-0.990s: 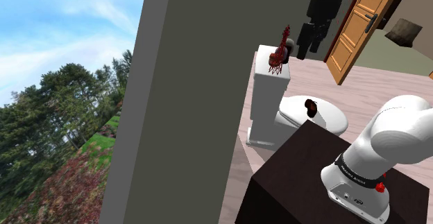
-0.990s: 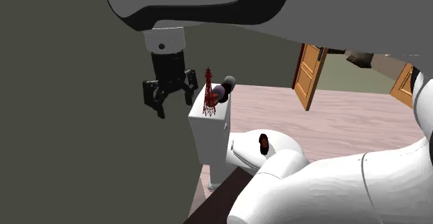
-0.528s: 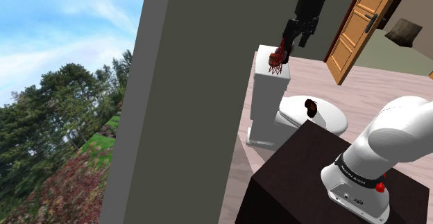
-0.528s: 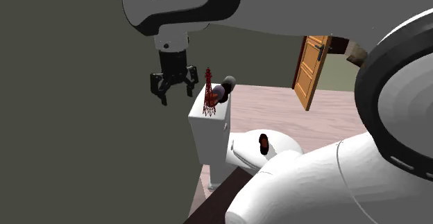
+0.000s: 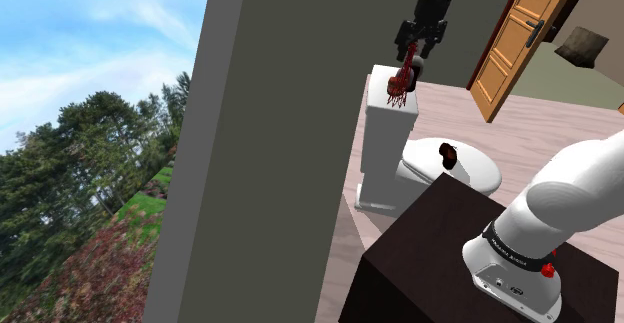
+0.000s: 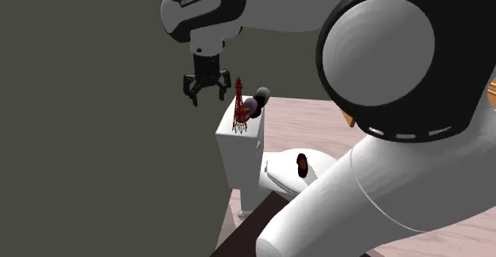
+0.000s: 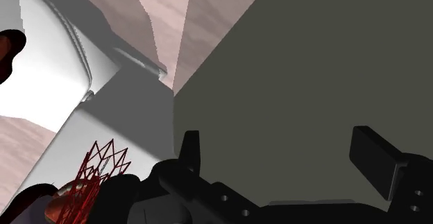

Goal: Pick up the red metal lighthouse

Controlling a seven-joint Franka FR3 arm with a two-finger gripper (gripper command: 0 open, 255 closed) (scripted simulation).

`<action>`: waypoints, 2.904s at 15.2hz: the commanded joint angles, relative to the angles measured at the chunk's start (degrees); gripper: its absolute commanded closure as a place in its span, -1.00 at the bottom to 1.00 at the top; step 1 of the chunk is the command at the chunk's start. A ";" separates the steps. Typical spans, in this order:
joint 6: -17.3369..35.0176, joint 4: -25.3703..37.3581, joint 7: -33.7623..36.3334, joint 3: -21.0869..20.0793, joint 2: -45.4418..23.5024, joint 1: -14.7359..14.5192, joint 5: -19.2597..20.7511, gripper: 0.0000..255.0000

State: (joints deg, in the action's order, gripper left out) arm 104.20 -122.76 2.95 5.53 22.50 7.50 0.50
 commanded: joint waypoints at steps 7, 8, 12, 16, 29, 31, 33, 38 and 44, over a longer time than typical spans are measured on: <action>5.44 10.16 0.33 4.55 -11.69 3.29 -1.02 -1.00; 5.98 11.56 0.32 5.12 -13.17 3.69 -1.34 -1.00; 7.72 17.54 0.17 7.37 -19.15 5.37 -3.03 -1.00; 8.77 24.21 -0.10 9.48 -25.29 7.34 -5.40 -1.00; 12.55 35.00 -0.87 12.42 -37.41 12.33 -11.43 -1.00; 14.06 33.50 -1.06 12.37 -37.44 12.26 -11.54 -1.00; 14.50 33.08 -1.12 12.35 -37.45 12.24 -11.57 -1.00; 14.57 32.94 -1.13 12.35 -37.38 12.23 -11.56 1.00; 13.75 33.81 -1.02 12.38 -37.42 12.27 -11.51 1.00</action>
State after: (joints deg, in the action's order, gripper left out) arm 118.38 -89.41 1.86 17.90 -14.85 19.76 -11.03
